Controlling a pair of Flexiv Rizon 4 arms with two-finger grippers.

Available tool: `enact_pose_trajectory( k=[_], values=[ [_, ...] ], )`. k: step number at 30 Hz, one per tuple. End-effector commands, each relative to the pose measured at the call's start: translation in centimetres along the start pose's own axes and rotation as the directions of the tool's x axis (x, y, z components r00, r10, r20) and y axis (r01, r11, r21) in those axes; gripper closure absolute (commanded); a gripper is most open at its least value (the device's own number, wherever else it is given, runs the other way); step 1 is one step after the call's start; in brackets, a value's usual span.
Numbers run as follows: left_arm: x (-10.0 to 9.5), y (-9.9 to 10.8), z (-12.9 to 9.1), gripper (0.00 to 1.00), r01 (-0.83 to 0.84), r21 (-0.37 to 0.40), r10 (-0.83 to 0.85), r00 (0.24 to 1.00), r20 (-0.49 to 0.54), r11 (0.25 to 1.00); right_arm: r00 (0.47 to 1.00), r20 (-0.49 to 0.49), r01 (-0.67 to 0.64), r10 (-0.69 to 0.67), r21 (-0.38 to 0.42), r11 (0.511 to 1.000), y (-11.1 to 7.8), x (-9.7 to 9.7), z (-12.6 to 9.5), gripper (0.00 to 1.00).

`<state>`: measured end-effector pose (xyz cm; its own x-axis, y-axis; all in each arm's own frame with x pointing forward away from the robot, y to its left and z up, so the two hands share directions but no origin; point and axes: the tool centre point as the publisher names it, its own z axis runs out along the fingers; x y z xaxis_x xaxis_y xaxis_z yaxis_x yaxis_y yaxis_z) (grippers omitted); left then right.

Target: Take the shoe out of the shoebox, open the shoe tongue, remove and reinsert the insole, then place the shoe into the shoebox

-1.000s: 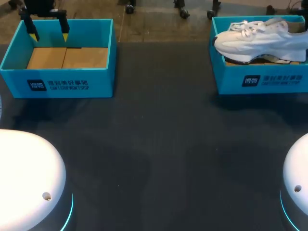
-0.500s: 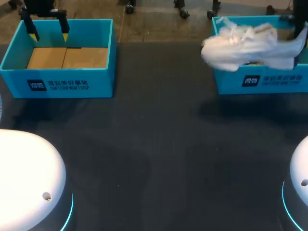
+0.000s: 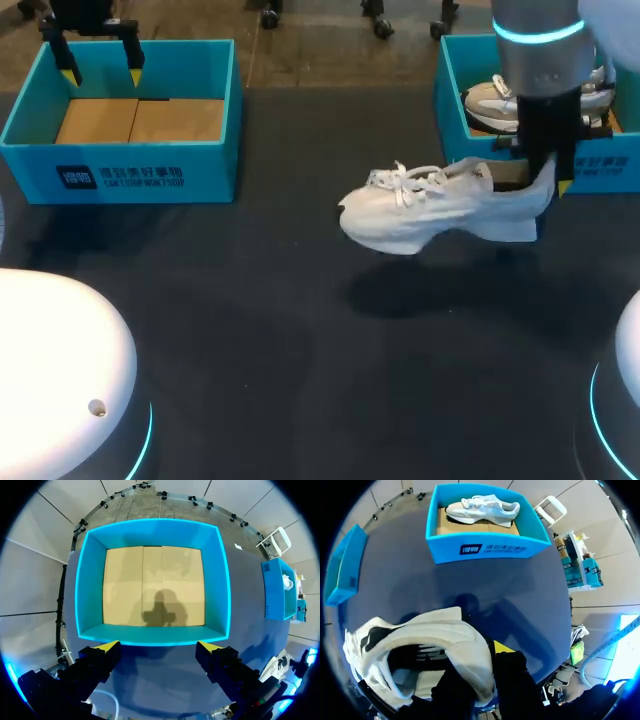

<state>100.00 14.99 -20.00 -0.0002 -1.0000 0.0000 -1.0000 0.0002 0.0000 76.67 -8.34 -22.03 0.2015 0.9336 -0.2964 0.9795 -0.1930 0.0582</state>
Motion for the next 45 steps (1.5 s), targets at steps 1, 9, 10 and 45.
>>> enact_pose_trajectory(
  k=[1, 9, 10, 45],
  values=[
    [0.0, 0.0, 0.0, 0.00, 0.000, 0.000, 0.000, 1.000, 0.000, 1.000, 1.000, -0.018, -0.002, 0.001, -0.060, 0.998, -0.6, -0.6, 0.0, 1.00],
    [0.0, 0.0, 0.0, 0.00, 0.000, 0.000, 0.000, 1.000, 0.000, 1.000, 1.000, -0.018, -0.002, 0.001, -0.060, 0.998, -0.6, -0.6, 0.0, 1.00],
    [0.0, 0.0, 0.0, 0.00, 0.000, 0.000, 0.000, 1.000, 0.000, 1.000, 0.999, -0.039, 0.026, -0.030, -0.092, 0.995, -1.0, 0.4, -0.4, 1.00],
    [0.0, 0.0, 0.0, 0.00, 0.000, 0.000, 0.000, 1.000, 0.000, 1.000, 0.992, -0.082, 0.096, -0.100, -0.049, 0.994, -11.0, 18.3, 7.4, 1.00]
  ],
)
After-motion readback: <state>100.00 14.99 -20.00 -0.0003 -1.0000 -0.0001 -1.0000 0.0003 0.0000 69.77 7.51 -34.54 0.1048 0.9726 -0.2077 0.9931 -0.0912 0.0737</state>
